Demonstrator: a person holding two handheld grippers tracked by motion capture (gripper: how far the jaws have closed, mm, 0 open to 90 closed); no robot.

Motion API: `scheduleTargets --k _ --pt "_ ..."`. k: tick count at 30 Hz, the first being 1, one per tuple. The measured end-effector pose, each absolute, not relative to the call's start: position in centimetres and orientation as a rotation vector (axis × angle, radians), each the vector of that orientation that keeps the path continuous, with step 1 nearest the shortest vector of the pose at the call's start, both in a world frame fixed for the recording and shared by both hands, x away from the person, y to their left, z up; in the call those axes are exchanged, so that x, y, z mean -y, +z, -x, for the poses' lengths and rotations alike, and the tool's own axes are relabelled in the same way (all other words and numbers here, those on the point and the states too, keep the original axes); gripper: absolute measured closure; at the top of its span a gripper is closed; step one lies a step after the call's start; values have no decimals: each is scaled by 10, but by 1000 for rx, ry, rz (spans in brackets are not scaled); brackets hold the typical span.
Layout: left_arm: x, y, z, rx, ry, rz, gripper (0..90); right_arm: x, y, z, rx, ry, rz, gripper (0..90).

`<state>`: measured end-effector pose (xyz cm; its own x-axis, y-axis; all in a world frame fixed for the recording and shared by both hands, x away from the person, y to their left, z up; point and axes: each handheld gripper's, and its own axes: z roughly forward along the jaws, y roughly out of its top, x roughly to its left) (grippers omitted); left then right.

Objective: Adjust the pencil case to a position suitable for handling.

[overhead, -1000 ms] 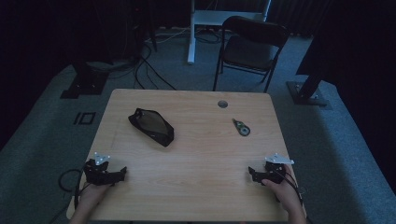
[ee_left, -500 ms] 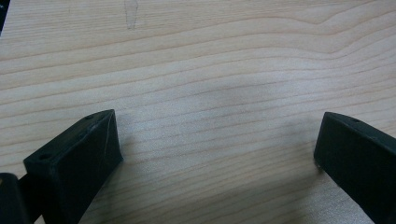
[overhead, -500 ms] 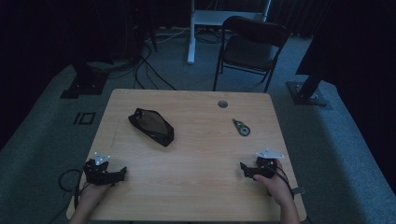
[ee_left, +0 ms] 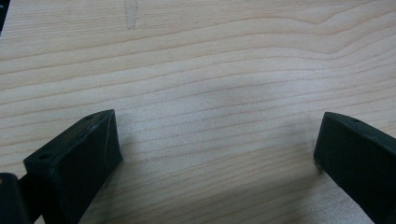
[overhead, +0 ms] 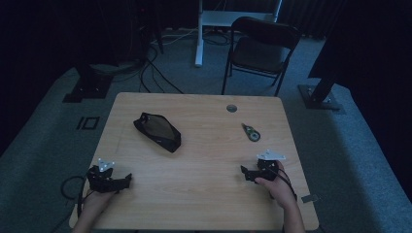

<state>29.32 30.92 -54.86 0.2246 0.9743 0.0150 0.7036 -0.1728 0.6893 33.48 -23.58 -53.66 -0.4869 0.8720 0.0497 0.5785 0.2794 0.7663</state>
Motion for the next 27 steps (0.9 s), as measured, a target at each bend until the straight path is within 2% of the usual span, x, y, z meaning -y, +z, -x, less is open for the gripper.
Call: scheduleTargets --k 27 --pt "-309 -549 -293 -1539 633 -1947 6 155 -528 -366 -2278 1173 -1152 132"
